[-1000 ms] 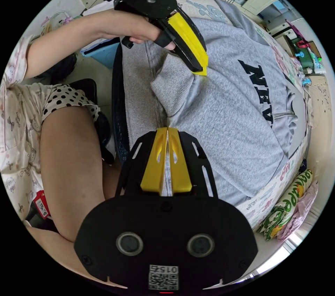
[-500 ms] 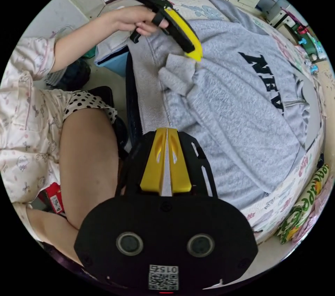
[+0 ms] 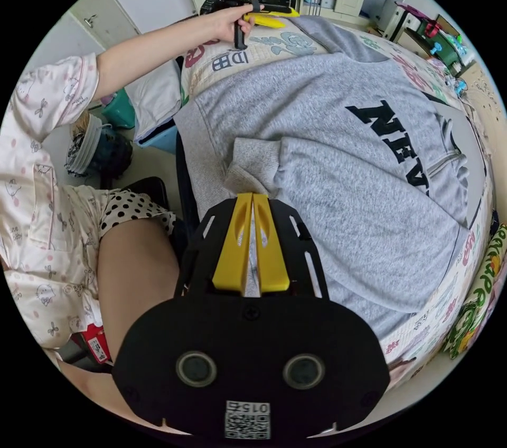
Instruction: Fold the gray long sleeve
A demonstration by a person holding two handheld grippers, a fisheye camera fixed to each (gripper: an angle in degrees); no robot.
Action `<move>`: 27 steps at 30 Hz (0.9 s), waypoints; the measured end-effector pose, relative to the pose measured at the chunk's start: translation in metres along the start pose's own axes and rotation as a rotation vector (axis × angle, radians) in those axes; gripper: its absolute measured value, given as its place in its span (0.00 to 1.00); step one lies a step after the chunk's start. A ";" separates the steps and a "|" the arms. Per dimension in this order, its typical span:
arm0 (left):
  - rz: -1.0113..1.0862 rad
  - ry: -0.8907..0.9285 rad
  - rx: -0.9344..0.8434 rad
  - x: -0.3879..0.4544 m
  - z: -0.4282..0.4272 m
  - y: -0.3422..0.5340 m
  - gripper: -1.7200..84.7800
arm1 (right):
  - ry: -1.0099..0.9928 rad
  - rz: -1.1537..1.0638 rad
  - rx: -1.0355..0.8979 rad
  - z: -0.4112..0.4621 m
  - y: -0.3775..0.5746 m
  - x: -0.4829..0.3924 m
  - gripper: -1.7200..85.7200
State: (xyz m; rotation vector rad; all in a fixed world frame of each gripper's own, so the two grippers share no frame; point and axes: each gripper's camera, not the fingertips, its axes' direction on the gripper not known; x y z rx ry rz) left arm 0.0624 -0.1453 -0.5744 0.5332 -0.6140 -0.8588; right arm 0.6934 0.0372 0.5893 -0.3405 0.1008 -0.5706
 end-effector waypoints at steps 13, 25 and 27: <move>-0.204 -0.010 0.127 -0.050 0.108 -0.040 0.18 | -0.084 0.077 -0.072 -0.029 -0.068 0.011 0.01; 1.453 0.017 0.089 0.142 0.139 0.222 0.02 | -0.110 0.087 -0.112 -0.090 -0.143 -0.012 0.01; 1.828 0.083 -0.199 0.138 0.156 0.335 0.03 | -0.110 0.083 -0.114 -0.101 -0.154 -0.017 0.01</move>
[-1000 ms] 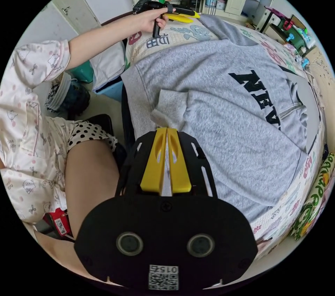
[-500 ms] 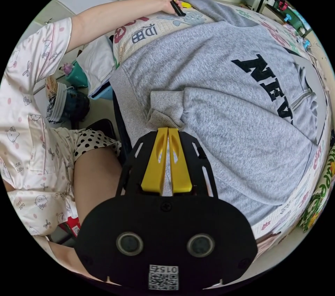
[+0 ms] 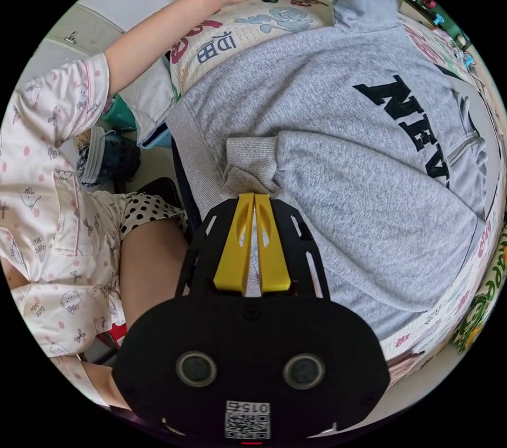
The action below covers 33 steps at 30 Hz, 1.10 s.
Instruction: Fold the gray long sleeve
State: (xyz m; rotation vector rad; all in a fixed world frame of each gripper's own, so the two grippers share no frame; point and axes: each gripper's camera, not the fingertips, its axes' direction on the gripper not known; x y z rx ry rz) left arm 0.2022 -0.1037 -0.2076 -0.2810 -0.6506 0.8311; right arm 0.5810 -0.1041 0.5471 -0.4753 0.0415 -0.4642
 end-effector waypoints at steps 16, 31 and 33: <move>-0.285 0.217 -0.003 0.146 0.054 0.130 0.09 | 0.026 -0.046 0.000 -0.147 -0.071 -0.093 0.01; -0.255 0.273 -0.207 0.231 0.212 0.104 0.09 | -0.108 0.660 0.775 -0.413 0.061 -0.017 0.06; -0.259 0.271 -0.161 0.228 0.201 0.119 0.05 | -0.050 0.770 0.768 -0.424 0.072 -0.005 0.08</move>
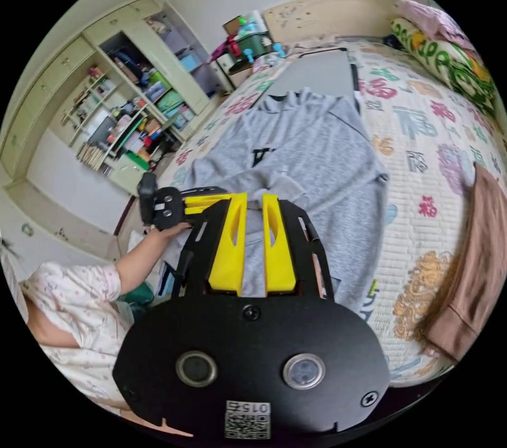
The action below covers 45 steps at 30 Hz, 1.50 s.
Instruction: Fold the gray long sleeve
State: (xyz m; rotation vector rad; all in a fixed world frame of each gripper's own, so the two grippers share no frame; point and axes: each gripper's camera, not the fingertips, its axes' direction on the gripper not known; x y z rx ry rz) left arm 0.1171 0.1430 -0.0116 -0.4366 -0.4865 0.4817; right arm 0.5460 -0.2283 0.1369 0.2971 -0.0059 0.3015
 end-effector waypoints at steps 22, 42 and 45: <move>-0.176 0.191 0.366 -0.082 -0.096 0.188 0.02 | -0.601 -0.033 -0.469 -0.036 -0.080 -0.074 0.13; -0.121 0.208 0.146 -0.128 -0.054 0.231 0.06 | -0.174 -0.119 -0.652 -0.011 -0.075 -0.129 0.06; -0.122 0.216 0.133 -0.137 -0.054 0.229 0.07 | -0.136 -0.127 -0.681 0.010 -0.071 -0.129 0.06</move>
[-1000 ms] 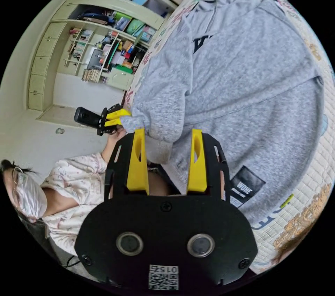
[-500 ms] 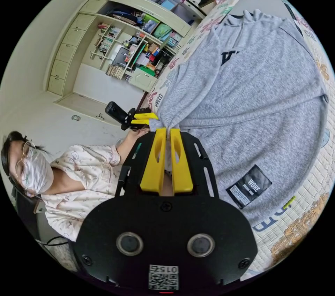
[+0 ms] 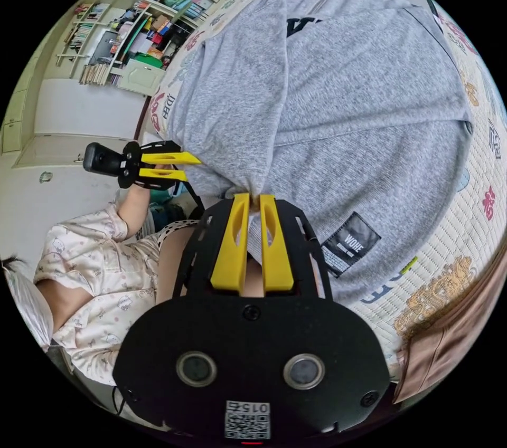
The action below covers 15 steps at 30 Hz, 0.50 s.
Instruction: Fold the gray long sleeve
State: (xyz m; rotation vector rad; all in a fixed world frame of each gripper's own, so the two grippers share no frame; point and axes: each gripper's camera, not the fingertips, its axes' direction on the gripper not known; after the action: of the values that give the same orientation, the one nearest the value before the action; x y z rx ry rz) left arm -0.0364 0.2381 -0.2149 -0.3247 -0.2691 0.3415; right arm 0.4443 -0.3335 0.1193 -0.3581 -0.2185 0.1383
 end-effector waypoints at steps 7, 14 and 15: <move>0.031 -0.047 -0.107 -0.008 0.017 -0.007 0.08 | 0.133 -0.005 -0.098 0.059 -0.024 0.011 0.07; 0.119 -0.207 -0.187 0.011 0.042 -0.019 0.08 | 0.208 0.020 -0.104 0.105 -0.030 0.032 0.06; 0.112 -0.207 -0.199 0.009 0.043 -0.023 0.08 | 0.221 0.028 -0.099 0.114 -0.030 0.037 0.06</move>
State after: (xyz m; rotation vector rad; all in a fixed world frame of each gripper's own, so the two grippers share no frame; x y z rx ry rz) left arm -0.0352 0.2328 -0.1654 -0.5024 -0.4911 0.4613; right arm 0.4560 -0.3174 0.2410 -0.4719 -0.0023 0.1150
